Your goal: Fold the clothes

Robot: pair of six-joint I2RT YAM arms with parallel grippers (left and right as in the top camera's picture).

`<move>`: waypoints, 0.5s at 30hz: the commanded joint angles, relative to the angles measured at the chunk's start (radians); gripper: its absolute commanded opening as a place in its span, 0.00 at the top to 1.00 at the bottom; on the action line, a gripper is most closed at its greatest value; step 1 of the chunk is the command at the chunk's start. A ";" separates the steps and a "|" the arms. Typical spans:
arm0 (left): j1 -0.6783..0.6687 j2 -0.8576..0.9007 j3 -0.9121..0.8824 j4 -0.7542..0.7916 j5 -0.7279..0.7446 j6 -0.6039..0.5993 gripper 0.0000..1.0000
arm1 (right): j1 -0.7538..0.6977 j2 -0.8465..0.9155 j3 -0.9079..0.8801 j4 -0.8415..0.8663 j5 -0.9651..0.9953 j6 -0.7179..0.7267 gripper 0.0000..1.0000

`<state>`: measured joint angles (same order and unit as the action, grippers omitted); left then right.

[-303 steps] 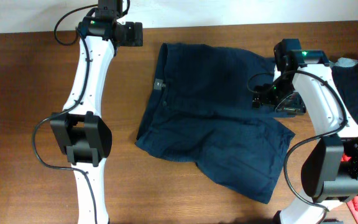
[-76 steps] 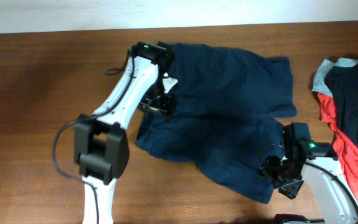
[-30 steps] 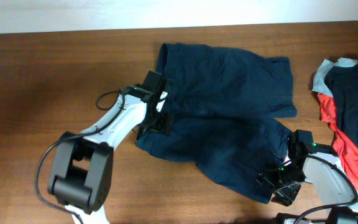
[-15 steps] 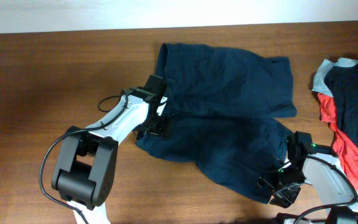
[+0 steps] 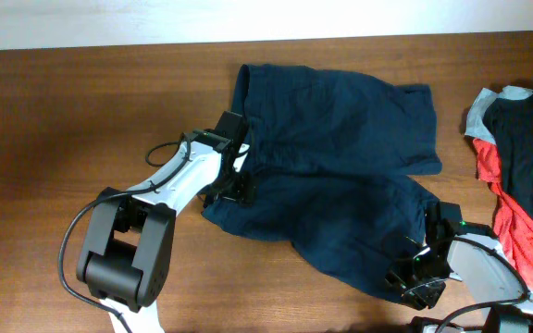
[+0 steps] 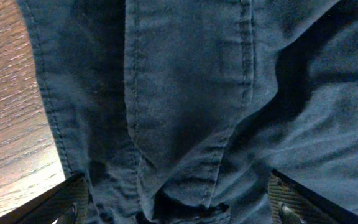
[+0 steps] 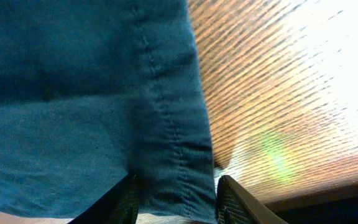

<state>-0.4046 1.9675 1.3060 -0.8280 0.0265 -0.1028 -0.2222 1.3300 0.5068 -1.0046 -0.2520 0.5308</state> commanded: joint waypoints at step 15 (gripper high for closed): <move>0.005 0.000 0.058 -0.089 0.014 -0.010 0.59 | -0.007 0.002 0.014 0.000 0.019 -0.003 0.96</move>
<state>-0.4046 1.9675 1.3411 -0.9016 0.0303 -0.1143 -0.2222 1.3300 0.5076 -1.0046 -0.2451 0.5232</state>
